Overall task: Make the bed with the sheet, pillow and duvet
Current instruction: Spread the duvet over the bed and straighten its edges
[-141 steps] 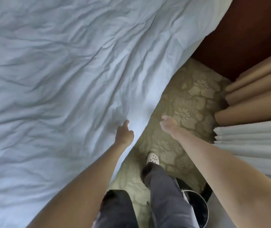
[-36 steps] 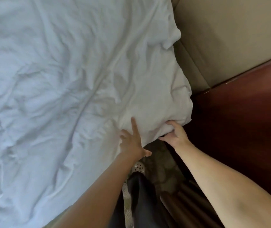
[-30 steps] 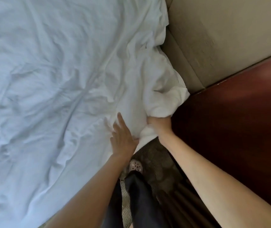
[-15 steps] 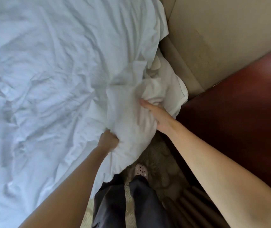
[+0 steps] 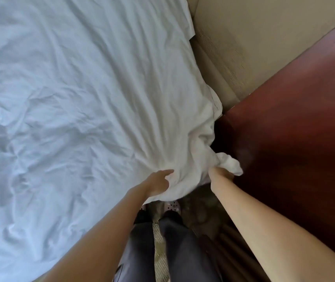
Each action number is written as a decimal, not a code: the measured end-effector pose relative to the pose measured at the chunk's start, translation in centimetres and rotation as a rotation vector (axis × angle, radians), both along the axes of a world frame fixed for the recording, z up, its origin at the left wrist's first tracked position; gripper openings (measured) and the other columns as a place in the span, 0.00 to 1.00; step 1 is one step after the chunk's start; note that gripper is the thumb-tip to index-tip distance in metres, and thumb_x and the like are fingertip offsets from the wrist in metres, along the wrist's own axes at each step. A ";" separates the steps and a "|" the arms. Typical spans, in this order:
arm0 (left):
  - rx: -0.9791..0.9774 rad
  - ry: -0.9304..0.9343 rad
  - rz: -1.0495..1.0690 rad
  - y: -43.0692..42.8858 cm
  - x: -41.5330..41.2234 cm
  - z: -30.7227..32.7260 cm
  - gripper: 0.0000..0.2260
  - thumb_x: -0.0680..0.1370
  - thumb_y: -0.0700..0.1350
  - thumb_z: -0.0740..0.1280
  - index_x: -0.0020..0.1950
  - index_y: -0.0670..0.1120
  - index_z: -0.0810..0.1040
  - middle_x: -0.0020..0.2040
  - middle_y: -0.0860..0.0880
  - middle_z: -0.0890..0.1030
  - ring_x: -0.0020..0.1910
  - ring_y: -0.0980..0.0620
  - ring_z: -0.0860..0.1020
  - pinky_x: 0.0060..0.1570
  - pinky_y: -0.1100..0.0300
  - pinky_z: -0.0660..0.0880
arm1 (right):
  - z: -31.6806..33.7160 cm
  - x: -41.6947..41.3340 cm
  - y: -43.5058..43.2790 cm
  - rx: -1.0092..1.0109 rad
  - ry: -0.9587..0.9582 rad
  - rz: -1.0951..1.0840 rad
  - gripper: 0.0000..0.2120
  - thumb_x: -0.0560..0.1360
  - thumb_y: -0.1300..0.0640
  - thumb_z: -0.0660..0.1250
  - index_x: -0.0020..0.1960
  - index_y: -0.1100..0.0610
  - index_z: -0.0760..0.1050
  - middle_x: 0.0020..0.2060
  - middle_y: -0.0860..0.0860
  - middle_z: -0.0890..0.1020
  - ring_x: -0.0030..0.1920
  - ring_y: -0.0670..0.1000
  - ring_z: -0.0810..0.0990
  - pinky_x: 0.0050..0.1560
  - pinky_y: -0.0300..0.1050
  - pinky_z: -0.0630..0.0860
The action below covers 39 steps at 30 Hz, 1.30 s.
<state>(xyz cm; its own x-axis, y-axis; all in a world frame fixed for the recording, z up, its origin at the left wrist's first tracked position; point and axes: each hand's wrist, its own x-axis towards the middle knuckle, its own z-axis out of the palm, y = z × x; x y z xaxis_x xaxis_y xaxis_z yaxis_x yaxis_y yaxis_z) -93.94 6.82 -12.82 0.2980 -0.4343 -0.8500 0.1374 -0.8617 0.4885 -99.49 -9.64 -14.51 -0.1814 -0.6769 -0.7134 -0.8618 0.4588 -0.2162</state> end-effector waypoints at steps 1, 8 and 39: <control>-0.003 -0.061 0.075 0.1 0.2 0.1 0.27 0.76 0.31 0.50 0.74 0.48 0.63 0.75 0.45 0.62 0.74 0.47 0.61 0.70 0.58 0.59 | 0.3 0.8 0.1 -0.046 0.014 0.043 0.23 0.79 0.61 0.58 0.71 0.67 0.58 0.69 0.63 0.65 0.68 0.62 0.67 0.66 0.52 0.67; 0.035 -0.383 0.379 2.3 5.0 1.0 0.20 0.78 0.35 0.56 0.69 0.41 0.68 0.68 0.41 0.70 0.66 0.44 0.69 0.64 0.56 0.66 | 2.3 7.2 2.2 -0.125 -0.143 0.599 0.24 0.76 0.62 0.60 0.71 0.62 0.60 0.69 0.59 0.63 0.69 0.60 0.63 0.66 0.53 0.66; 0.046 -0.568 0.776 -3.4 10.6 -1.7 0.19 0.78 0.37 0.58 0.29 0.44 0.57 0.26 0.49 0.62 0.28 0.51 0.59 0.29 0.58 0.57 | 2.5 19.0 -7.6 -0.616 -0.189 0.747 0.12 0.75 0.70 0.54 0.54 0.64 0.71 0.53 0.62 0.78 0.55 0.62 0.76 0.43 0.48 0.68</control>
<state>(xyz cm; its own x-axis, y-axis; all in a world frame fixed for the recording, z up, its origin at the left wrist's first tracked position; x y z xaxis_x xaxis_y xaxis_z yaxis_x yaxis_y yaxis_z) -83.34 3.37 -14.54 0.8607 0.0871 -0.5015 0.4305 -0.6505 0.6258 -80.46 -17.24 -11.97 0.5249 -0.8338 -0.1709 -0.8108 -0.4287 -0.3985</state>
